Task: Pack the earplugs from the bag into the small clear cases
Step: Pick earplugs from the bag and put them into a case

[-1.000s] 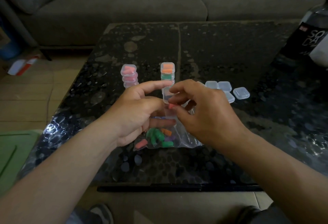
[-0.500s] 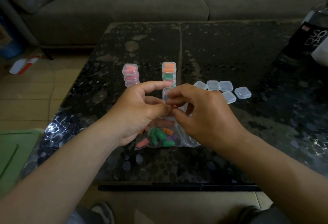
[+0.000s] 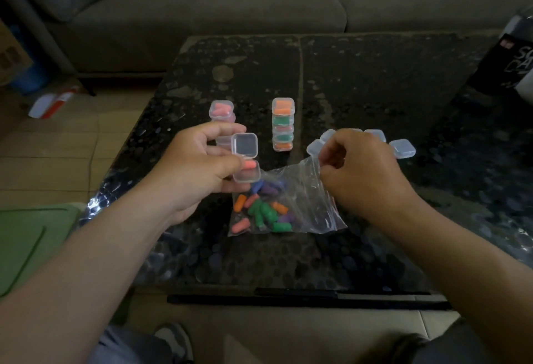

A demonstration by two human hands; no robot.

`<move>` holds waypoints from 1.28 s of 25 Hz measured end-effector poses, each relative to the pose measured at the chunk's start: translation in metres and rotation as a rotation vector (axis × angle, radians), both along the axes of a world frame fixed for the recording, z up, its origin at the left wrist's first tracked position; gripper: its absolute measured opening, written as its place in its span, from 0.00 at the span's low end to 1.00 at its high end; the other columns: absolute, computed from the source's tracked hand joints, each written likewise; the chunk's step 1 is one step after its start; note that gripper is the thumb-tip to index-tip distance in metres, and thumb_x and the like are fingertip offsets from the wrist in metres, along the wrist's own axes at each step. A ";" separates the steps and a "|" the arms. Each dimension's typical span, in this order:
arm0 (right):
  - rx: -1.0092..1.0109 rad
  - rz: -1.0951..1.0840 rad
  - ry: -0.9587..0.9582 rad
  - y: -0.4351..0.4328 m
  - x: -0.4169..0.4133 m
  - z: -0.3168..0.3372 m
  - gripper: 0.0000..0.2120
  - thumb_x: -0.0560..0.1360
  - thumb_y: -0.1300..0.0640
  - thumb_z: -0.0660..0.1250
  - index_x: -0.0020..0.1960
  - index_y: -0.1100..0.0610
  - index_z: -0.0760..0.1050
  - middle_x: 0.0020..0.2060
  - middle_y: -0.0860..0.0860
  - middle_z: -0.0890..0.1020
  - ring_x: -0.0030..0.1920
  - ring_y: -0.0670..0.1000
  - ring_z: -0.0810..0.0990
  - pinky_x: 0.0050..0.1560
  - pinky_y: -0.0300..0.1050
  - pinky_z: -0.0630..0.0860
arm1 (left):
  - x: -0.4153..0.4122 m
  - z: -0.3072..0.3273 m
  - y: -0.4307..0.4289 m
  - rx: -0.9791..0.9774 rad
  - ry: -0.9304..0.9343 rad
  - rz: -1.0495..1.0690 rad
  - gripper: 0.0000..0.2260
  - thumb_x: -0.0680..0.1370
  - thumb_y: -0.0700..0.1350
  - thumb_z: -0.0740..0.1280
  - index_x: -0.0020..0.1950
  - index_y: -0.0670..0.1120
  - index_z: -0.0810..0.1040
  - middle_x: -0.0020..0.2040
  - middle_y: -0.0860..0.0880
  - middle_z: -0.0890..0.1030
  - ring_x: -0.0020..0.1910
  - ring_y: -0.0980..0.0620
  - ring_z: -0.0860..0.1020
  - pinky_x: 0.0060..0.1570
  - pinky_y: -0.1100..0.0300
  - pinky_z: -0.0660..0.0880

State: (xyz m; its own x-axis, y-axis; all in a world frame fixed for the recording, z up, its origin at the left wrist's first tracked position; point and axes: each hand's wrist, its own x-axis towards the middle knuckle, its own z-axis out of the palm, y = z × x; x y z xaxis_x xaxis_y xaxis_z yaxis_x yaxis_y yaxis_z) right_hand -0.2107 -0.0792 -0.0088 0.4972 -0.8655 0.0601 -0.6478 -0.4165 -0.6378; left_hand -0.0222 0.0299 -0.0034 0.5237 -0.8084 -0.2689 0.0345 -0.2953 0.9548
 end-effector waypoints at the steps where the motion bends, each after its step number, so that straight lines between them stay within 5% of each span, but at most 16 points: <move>1: 0.060 -0.013 0.027 -0.001 0.001 -0.001 0.07 0.75 0.63 0.71 0.44 0.52 0.78 0.38 0.45 0.80 0.41 0.44 0.81 0.38 0.37 0.79 | 0.002 0.000 0.002 0.005 -0.001 0.009 0.22 0.75 0.33 0.75 0.65 0.50 0.79 0.46 0.42 0.87 0.46 0.46 0.88 0.47 0.46 0.84; 3: 0.197 -0.036 0.056 -0.002 0.004 0.000 0.07 0.74 0.63 0.72 0.41 0.52 0.79 0.36 0.48 0.83 0.38 0.46 0.84 0.40 0.43 0.83 | 0.006 -0.001 0.006 0.017 0.005 0.029 0.20 0.75 0.33 0.75 0.62 0.51 0.80 0.46 0.42 0.88 0.46 0.46 0.88 0.49 0.45 0.84; 7: 0.470 0.015 0.057 0.004 0.011 0.005 0.08 0.78 0.63 0.68 0.42 0.58 0.82 0.32 0.51 0.85 0.30 0.45 0.85 0.28 0.35 0.78 | 0.009 -0.004 0.010 0.064 0.058 0.048 0.19 0.75 0.32 0.74 0.60 0.50 0.81 0.51 0.42 0.87 0.46 0.46 0.88 0.46 0.47 0.85; 13: 0.706 0.149 0.012 0.015 0.019 -0.001 0.17 0.83 0.59 0.59 0.47 0.69 0.81 0.34 0.60 0.86 0.32 0.54 0.86 0.35 0.45 0.84 | 0.011 -0.013 0.009 0.092 0.122 0.057 0.20 0.74 0.30 0.74 0.61 0.49 0.80 0.51 0.42 0.87 0.46 0.45 0.88 0.45 0.48 0.85; 18: 0.717 0.226 -0.095 0.023 0.022 -0.004 0.09 0.80 0.63 0.67 0.43 0.61 0.83 0.29 0.60 0.81 0.24 0.49 0.78 0.24 0.42 0.76 | 0.007 -0.017 0.007 0.092 0.156 0.063 0.20 0.75 0.29 0.72 0.62 0.47 0.79 0.50 0.40 0.87 0.42 0.46 0.87 0.44 0.50 0.85; 22: 0.702 0.214 -0.091 0.023 0.027 -0.010 0.14 0.78 0.66 0.69 0.36 0.57 0.84 0.30 0.62 0.83 0.24 0.53 0.77 0.25 0.44 0.75 | 0.004 -0.017 0.005 0.090 0.159 0.062 0.19 0.75 0.28 0.72 0.62 0.46 0.79 0.53 0.38 0.86 0.40 0.47 0.86 0.42 0.51 0.85; 32: 0.503 0.177 -0.016 0.022 0.032 -0.019 0.11 0.78 0.65 0.65 0.46 0.55 0.85 0.30 0.51 0.81 0.23 0.46 0.80 0.26 0.43 0.78 | -0.001 -0.019 0.001 0.091 0.191 0.029 0.19 0.76 0.28 0.71 0.60 0.46 0.79 0.54 0.40 0.84 0.36 0.50 0.86 0.38 0.54 0.83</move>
